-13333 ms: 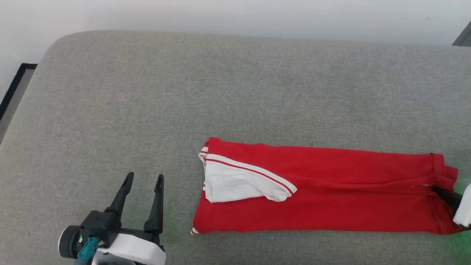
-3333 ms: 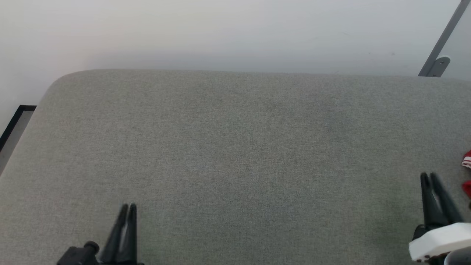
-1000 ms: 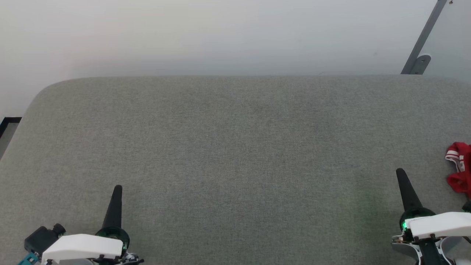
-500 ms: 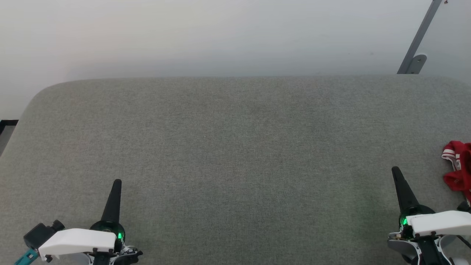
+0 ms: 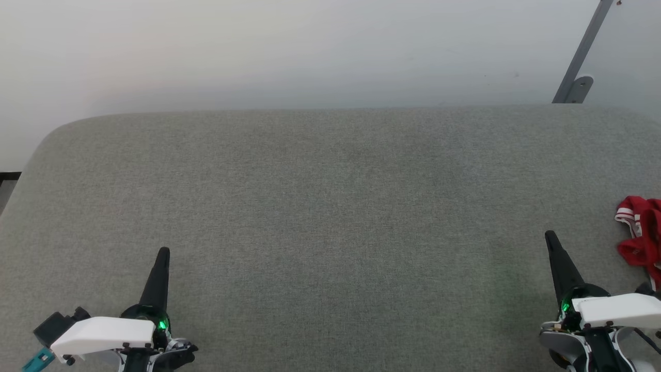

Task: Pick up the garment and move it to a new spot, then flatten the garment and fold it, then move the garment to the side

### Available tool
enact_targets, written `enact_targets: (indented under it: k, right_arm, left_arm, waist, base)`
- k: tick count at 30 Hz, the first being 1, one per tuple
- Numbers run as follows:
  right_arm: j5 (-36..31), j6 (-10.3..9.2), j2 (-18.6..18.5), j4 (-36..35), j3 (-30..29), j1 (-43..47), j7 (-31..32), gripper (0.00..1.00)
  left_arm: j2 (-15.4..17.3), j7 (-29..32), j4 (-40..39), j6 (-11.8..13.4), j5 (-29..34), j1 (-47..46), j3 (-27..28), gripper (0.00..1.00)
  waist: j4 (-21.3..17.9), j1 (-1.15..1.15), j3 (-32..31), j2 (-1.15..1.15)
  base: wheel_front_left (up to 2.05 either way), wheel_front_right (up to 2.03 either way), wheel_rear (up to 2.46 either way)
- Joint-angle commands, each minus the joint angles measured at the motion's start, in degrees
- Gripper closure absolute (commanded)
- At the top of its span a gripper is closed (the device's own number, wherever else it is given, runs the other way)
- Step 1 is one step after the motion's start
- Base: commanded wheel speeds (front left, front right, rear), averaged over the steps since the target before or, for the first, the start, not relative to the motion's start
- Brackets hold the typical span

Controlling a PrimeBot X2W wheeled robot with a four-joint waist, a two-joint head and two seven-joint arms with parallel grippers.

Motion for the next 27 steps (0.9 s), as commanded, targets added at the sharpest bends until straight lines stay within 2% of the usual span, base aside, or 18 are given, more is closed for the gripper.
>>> enact_targets:
  k: [1, 27]
  right_arm:
    - [0.9, 0.0, 0.1, -0.2, 0.1, -0.9, 0.1, 1.0]
    - [10.8, 0.0, 1.1, 1.2, 0.5, -2.0, 1.8, 1.0]
  left_arm:
    - [0.0, 0.4, -0.1, -0.1, -1.2, -1.2, 0.3, 1.0]
    - [-0.6, 3.5, 1.5, -0.2, -11.1, -3.2, 1.7, 1.0]
  waist:
    - [0.0, 0.0, 0.0, 0.0]
    - [-1.1, 0.0, -0.3, 0.0]
  base:
    - [0.0, 0.0, 0.0]
    - [0.0, 0.0, 0.0]
